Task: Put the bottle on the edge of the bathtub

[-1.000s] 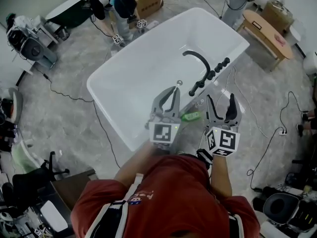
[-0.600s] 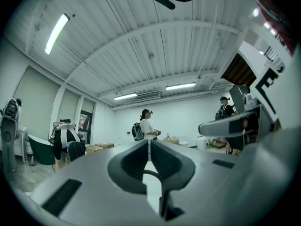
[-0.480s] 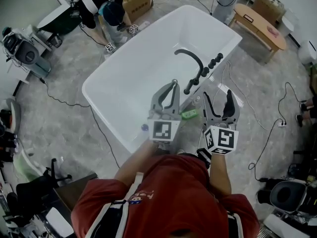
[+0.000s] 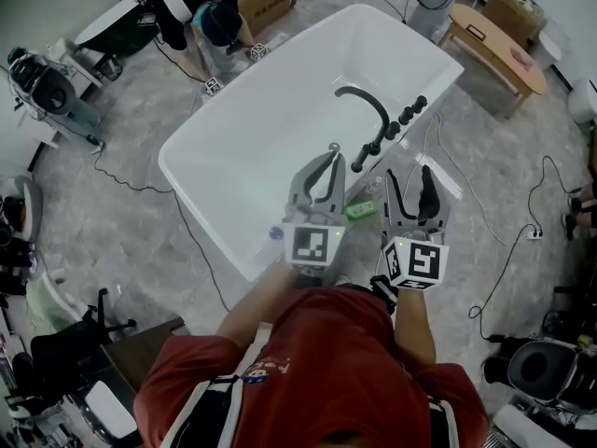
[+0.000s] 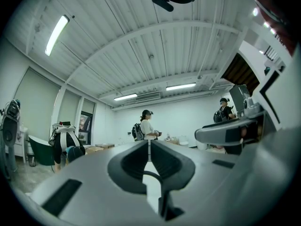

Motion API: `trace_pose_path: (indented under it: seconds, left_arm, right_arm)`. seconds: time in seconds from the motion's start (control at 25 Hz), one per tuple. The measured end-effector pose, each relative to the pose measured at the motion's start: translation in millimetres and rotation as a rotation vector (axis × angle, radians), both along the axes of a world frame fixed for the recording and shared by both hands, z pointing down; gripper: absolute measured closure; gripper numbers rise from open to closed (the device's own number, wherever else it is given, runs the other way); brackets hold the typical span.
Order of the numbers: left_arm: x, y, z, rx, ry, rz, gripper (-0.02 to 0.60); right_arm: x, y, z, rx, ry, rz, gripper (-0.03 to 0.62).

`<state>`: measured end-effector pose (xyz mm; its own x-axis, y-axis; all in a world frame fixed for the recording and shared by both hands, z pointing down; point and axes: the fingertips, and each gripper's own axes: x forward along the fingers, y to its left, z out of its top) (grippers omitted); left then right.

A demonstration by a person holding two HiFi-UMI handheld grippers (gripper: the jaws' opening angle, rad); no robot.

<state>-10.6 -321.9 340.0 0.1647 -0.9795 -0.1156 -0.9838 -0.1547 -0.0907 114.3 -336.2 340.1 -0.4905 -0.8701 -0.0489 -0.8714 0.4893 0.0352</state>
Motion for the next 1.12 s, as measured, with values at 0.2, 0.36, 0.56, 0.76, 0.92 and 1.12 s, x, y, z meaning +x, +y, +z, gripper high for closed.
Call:
trace_pose_path:
  seconds: [0.2, 0.36, 0.56, 0.76, 0.92, 1.12]
  left_arm:
    - [-2, -1, 7, -0.008, -0.014, -0.01, 0.554]
    - [-5, 0, 6, -0.008, 0.004, -0.023, 0.554]
    - [-7, 4, 4, -0.002, 0.006, -0.033, 0.554]
    - [-15, 7, 1, 0.008, 0.014, -0.05, 0.554]
    - [-15, 9, 4, 0.0, 0.008, -0.052, 0.554]
    - [-16, 15, 12, -0.017, -0.004, -0.055, 0.554]
  right_arm:
    - [-10, 5, 1, 0.008, -0.023, -0.047, 0.369]
    - [-17, 7, -2, 0.019, -0.024, -0.073, 0.444]
    - [-25, 10, -3, 0.027, -0.028, -0.11, 0.523]
    - [-33, 12, 1, 0.015, -0.019, -0.128, 0.577]
    - [-37, 11, 9, -0.012, 0.029, -0.124, 0.582]
    - [-41, 12, 16, -0.038, 0.065, -0.122, 0.58]
